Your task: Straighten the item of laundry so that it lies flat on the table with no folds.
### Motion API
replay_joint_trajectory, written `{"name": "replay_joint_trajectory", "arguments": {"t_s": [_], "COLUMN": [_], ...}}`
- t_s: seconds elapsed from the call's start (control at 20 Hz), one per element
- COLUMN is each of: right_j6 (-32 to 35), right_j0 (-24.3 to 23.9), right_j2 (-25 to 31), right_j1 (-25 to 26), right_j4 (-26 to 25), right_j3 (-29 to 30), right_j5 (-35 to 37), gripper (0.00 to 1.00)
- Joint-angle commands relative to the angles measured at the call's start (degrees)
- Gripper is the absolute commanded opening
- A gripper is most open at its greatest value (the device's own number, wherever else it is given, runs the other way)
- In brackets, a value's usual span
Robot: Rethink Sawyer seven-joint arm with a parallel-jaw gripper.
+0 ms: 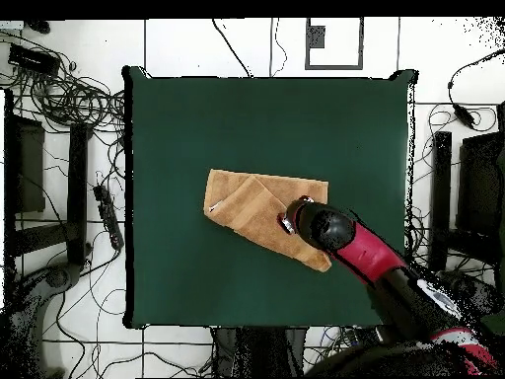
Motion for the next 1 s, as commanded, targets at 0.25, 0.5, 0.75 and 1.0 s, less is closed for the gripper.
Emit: {"name": "replay_joint_trajectory", "arguments": {"t_s": [0.25, 0.5, 0.75, 1.0], "right_j6": [15.12, 15.99, 16.54, 17.01], "right_j0": [-7.26, -10.69, -10.84, -12.95], "right_j2": [19.17, 23.19, 23.46, 26.07], "right_j1": [9.17, 11.11, 11.41, 13.38], "right_j4": [-4.79, -7.54, -8.64, -10.27], "right_j3": [5.73, 6.50, 6.00, 6.14], "right_j5": [-16.90, -19.36, -18.85, -21.01], "gripper": [1.00, 1.00, 1.00, 1.00]}}
